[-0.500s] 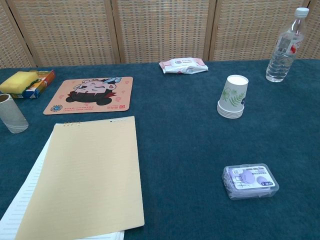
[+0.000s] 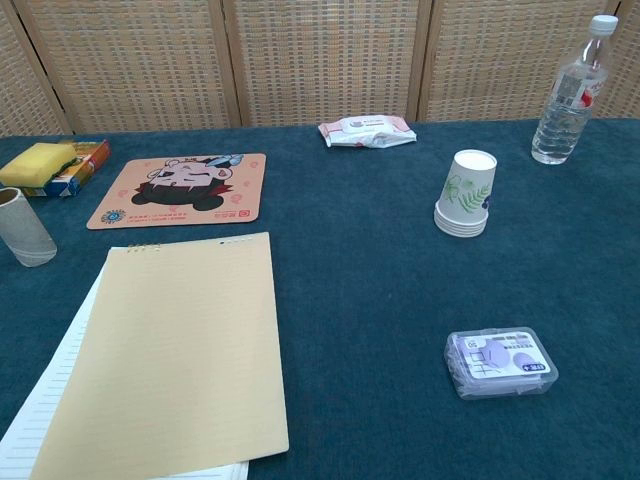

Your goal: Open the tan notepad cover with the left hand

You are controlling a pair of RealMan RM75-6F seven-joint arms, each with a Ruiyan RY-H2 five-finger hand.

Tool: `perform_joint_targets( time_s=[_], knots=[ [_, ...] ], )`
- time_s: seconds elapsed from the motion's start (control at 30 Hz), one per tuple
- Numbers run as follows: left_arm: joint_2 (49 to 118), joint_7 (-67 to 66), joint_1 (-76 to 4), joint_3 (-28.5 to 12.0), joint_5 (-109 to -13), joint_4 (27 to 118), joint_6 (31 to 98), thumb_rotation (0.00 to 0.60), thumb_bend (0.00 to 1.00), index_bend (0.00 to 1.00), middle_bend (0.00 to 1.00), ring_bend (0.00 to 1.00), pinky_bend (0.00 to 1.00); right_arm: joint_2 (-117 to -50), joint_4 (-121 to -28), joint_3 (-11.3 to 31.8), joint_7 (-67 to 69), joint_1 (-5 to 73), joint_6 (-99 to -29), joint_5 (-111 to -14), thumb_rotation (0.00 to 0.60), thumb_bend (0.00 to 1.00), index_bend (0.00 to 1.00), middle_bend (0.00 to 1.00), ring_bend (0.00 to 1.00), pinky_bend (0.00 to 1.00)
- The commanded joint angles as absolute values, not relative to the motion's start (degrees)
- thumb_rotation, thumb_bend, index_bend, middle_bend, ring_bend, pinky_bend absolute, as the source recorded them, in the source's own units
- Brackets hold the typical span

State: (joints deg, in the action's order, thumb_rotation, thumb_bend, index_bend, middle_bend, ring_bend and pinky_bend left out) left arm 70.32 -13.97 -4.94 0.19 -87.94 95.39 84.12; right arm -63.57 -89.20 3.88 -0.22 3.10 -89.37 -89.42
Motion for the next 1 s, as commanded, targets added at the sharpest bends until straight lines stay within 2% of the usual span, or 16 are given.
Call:
perform_joint_targets(
  time_s=[0.03, 0.17, 0.27, 0.5, 1.0],
  knots=[
    [72.44, -14.14, -6.5, 2.11, -90.91, 92.85, 81.35, 0.6, 0.04, 0.0, 0.0, 0.0, 0.0, -63.67, -89.13, 3.84, -0.37, 3.14, -89.2, -89.35, 0.6, 0.0, 0.0, 0.0, 0.0, 0.0],
    [75.81, -14.48, -8.38, 4.94, -95.39, 89.4, 77.83, 0.6, 0.25, 0.0, 0.0, 0.0, 0.0, -63.79, -89.09, 3.88, -0.55, 3.25, -88.93, -89.16, 0.6, 0.0, 0.0, 0.0, 0.0, 0.0],
    [79.8, -15.01, -9.62, 7.05, -99.05, 86.13, 75.64, 0.6, 0.32, 0.0, 0.0, 0.0, 0.0, -63.8, -89.07, 3.88, -0.61, 3.25, -88.9, -89.12, 0.6, 0.0, 0.0, 0.0, 0.0, 0.0],
    [84.05, -15.25, -10.09, 8.83, -101.18, 83.09, 74.25, 0.6, 0.34, 0.0, 0.0, 0.0, 0.0, -63.62, -88.89, 4.03, 0.2, 3.28, -88.76, -88.81, 0.6, 0.0, 0.0, 0.0, 0.0, 0.0],
    [83.34, -13.78, -9.64, 11.82, -102.84, 82.59, 74.75, 0.6, 0.34, 0.0, 0.0, 0.0, 0.0, -63.64, -88.85, 3.92, 0.33, 3.33, -88.6, -88.88, 0.6, 0.0, 0.0, 0.0, 0.0, 0.0]
  ],
)
